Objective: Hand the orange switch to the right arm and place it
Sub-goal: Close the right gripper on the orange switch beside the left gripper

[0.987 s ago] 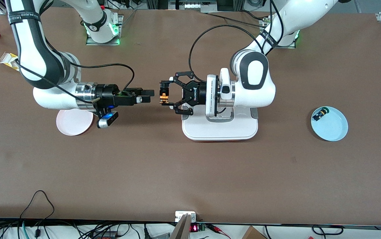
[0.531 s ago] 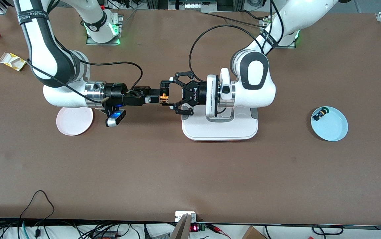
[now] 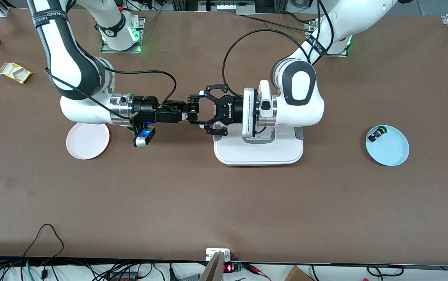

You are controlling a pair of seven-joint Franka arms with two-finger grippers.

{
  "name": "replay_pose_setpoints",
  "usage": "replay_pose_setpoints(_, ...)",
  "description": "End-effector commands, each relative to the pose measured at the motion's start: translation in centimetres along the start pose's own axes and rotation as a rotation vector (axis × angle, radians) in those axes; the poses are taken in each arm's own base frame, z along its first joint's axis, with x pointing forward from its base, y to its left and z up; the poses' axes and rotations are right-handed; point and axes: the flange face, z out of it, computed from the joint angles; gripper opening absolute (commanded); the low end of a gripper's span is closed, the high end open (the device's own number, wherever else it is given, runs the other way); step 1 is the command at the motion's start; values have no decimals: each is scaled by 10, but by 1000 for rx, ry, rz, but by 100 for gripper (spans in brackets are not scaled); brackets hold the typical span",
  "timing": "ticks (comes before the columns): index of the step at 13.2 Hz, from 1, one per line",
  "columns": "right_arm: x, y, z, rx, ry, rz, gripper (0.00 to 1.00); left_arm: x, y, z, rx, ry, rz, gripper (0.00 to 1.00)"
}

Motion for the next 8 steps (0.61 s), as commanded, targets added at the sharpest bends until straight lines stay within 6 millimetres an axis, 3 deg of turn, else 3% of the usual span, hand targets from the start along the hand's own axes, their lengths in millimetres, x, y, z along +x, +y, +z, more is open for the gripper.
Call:
replay_pose_setpoints(1, 0, -4, 2, 18, 6, 7, 83, 6, 10, -4, 4, 22, -11, 38)
replay_pose_setpoints(2, -1, -5, 2, 19, 4, 10, 61, 6, 11, -3, 2, 22, -12, 38)
replay_pose_setpoints(4, -3, -6, 2, 20, 2, 11, 34, 9, 11, -3, 1, 25, -17, 38)
replay_pose_setpoints(7, -2, -8, -2, 24, 7, 7, 27, 10, 11, -3, 1, 27, -18, 38)
replay_pose_setpoints(8, -2, -8, -2, 24, 5, 7, 27, 9, 11, -3, 1, 25, -19, 45)
